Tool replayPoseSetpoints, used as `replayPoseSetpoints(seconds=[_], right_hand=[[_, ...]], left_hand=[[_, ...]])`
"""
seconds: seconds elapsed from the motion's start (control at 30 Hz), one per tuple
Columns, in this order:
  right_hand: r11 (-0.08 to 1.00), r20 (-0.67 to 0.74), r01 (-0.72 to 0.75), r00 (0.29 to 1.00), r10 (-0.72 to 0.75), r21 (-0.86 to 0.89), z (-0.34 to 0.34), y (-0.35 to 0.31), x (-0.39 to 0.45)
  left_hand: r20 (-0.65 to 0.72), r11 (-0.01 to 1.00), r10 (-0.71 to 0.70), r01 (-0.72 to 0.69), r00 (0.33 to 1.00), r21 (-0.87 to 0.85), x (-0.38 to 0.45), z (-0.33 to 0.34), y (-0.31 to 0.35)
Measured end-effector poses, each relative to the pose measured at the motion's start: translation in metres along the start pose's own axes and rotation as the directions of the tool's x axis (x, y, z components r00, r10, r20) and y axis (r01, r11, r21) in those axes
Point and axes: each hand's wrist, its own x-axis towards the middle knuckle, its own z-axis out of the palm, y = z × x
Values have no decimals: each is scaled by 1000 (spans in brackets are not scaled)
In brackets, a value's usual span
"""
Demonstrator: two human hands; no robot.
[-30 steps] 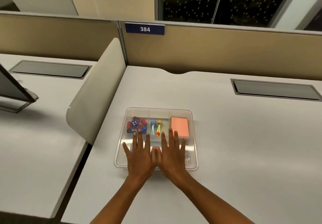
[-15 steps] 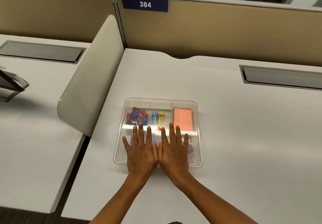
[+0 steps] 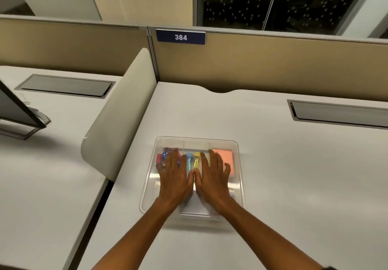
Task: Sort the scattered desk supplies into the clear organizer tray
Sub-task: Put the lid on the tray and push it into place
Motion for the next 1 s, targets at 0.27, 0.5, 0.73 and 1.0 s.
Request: replayPoseSetpoints(seconds=[0.27,0.5,0.73,1.0], right_hand=[[988,81,114,991,-105,-106,-5,12,67],[988,41,94,995,-90,-126,9,17,68],[989,44,92,995,-87,-114,9,17,70],[990,70,76,995,-69,-116,0,13,66]], left_hand=[[145,949,108,-145,983,280,76,19,-5],[115,953,109,-137,987,270,75,33,-13],[119,953,100,-129,988,274,77,35,-13],[165,956,81,-124,983,268,75,26,-12]])
